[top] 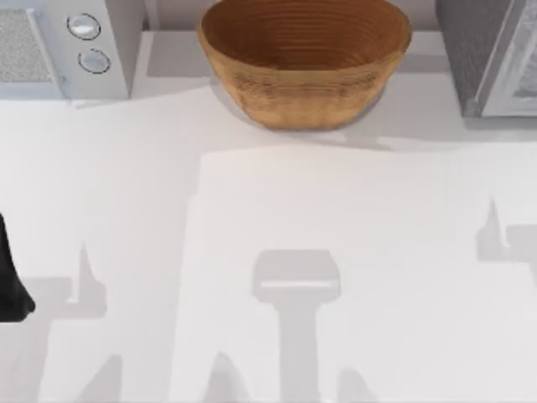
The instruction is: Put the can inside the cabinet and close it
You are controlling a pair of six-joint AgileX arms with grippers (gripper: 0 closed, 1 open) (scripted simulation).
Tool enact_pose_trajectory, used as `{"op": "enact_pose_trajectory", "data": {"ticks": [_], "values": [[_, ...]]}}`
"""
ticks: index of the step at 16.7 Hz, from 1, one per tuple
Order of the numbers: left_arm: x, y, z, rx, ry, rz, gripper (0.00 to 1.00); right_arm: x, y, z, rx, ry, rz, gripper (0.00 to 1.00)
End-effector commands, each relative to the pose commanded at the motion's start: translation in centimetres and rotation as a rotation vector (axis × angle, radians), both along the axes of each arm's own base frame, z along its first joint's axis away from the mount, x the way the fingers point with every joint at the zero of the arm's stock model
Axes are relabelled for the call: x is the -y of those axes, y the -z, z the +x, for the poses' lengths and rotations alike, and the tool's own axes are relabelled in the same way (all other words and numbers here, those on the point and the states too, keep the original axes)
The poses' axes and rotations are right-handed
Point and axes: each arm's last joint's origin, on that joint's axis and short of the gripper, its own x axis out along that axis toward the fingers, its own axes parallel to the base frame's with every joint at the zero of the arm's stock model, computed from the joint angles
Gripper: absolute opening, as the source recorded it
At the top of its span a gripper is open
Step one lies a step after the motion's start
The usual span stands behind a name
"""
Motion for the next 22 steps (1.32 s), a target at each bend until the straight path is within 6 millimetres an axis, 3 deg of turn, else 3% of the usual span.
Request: {"op": "enact_pose_trajectory", "data": {"ticks": [4, 8, 16, 22], "values": [[0.0, 0.0, 0.0, 0.000, 0.000, 0.000, 1.00, 0.2, 7.6, -1.0, 0.000, -0.002, 0.002, 1.00], [0.0, 0.0, 0.0, 0.000, 0.000, 0.000, 1.00, 0.2, 12.1, -1.0, 0.000, -0.004, 0.003, 1.00], [0.0, 0.0, 0.0, 0.000, 0.000, 0.000, 1.00, 0.2, 12.9, -1.0, -0.005, -0.006, 0.003, 1.00], [0.0, 0.0, 0.0, 0.000, 0.000, 0.000, 1.00, 1.4, 11.4, 0.1, -0.002, -0.004, 0.003, 1.00]]}}
